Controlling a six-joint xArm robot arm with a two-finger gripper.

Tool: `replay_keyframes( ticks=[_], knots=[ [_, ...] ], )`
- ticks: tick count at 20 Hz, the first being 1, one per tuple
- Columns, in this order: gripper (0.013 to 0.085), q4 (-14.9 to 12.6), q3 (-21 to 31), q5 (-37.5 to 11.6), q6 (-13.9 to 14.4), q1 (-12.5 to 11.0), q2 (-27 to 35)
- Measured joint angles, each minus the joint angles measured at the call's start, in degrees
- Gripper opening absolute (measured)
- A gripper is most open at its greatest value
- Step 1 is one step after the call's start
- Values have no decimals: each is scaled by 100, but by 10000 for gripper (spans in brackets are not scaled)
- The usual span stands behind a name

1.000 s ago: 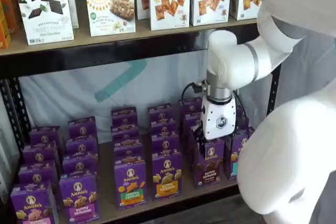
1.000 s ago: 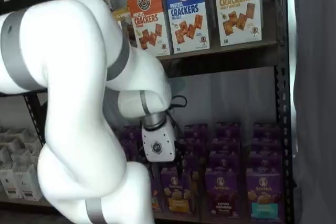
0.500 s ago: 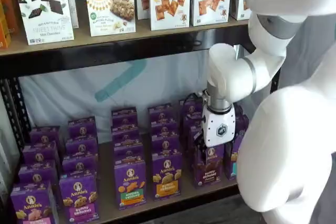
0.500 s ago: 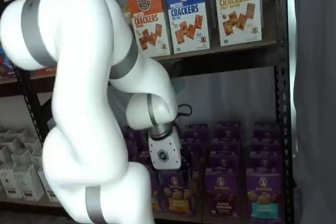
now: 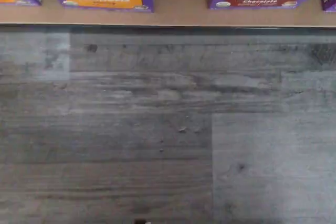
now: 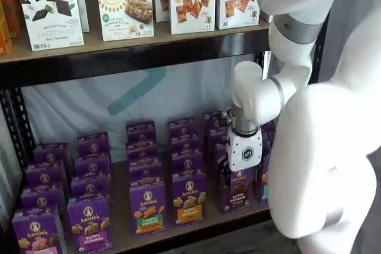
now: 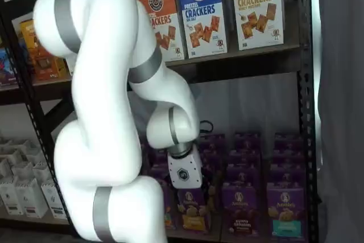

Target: Pick up the purple box with a brown patch in the center, on the bottom shelf, the fifth box from the left

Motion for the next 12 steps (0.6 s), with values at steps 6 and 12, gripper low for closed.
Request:
replay_keyframes(
  ticks=[6,12],
  knots=[
    [850,-483,-298,-488,228,-256,684],
    [850,-609,-588,-910,129,-499,1213]
  ],
)
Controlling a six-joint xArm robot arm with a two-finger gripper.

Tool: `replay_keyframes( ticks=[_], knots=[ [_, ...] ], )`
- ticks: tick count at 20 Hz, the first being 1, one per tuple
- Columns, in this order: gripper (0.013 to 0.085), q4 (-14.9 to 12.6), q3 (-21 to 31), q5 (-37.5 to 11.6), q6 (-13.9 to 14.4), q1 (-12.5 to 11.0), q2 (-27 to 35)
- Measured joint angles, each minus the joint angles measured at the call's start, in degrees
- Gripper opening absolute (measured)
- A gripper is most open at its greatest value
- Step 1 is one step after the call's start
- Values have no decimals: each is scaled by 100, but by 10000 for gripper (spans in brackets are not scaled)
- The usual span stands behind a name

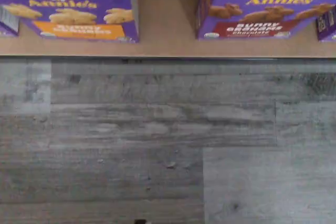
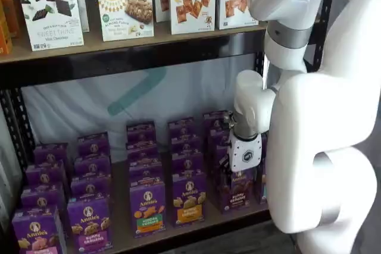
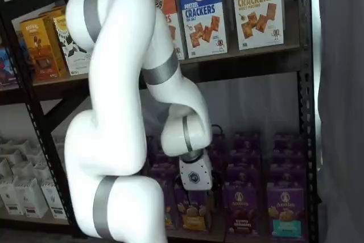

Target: Pick up the purple box with a brown patch in the center, on the bottom shelf, the fifth box from the left

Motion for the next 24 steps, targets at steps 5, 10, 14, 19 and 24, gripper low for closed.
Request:
replay_keyframes(
  ticks=[5,10,14,19,24],
  knots=[
    [850,41,-289,-118,-215,-181,324],
    [850,266,-663,-140,-508,-247,705],
    [850,553,-979,-196,-780,-238,1029],
    [850,736,-1493,-125,-929,-204,1470],
    [850,711,-1939,-61,-919,-218,1820]
  ],
)
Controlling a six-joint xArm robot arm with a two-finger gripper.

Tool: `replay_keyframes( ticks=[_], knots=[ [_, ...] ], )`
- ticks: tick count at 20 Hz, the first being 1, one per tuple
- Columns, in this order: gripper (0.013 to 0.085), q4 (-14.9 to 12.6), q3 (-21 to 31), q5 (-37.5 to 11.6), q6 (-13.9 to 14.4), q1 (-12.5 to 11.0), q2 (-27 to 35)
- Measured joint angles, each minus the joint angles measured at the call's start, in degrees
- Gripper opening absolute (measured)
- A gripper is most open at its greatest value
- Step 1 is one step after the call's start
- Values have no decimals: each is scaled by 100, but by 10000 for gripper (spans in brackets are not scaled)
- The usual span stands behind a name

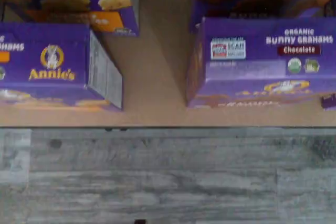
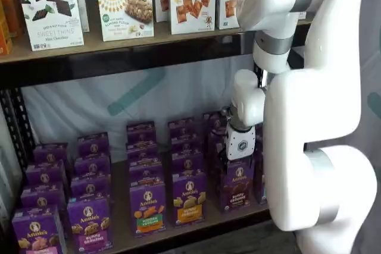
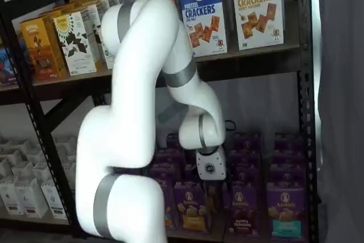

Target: Pick up the purple box with a brown patch in the center, on the bottom shelf, the fifth box from the left

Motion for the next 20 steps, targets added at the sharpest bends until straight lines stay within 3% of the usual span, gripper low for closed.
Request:
replay_keyframes(
  ticks=[5,15,20],
  knots=[
    [850,-106,-447,116,37,-67,316],
    [850,241,-1288,315,-394,-155,944],
    [850,208,-1658,351,-434,-229,1231]
  ],
)
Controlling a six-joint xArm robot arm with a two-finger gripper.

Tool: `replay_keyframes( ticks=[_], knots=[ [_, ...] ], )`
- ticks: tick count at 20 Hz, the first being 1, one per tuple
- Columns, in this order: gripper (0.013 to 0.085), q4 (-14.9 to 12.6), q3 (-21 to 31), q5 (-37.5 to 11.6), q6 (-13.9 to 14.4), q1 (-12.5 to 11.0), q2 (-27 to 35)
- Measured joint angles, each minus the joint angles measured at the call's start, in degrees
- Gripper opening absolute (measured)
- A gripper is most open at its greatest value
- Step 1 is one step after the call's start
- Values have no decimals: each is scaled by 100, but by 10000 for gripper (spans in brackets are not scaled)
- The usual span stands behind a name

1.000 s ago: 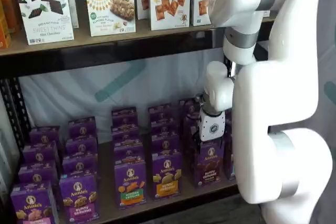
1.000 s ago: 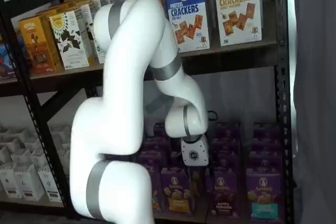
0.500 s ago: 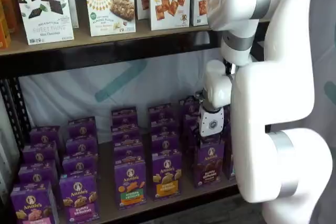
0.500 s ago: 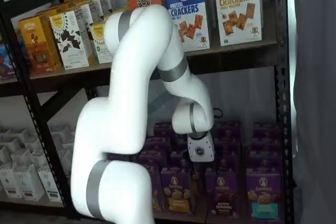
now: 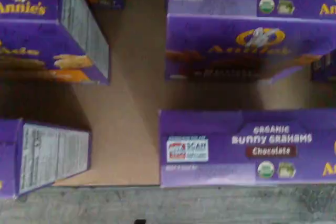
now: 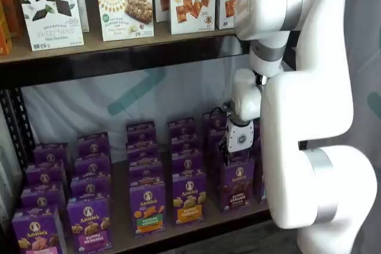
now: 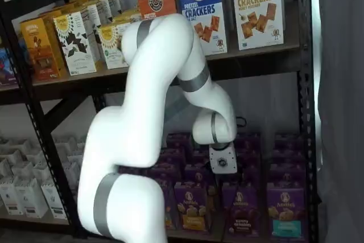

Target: Pick up the purple box with a brown patch in the center, on the bottom shelf, the fifth box from the left

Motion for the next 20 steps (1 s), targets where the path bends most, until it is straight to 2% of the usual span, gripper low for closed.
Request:
replay_keyframes(
  ticks=[15,20],
  knots=[
    [850,-94,-1026,322,-10,-90,696],
    [850,-13,-1210,511,-130,-127,764]
  ],
)
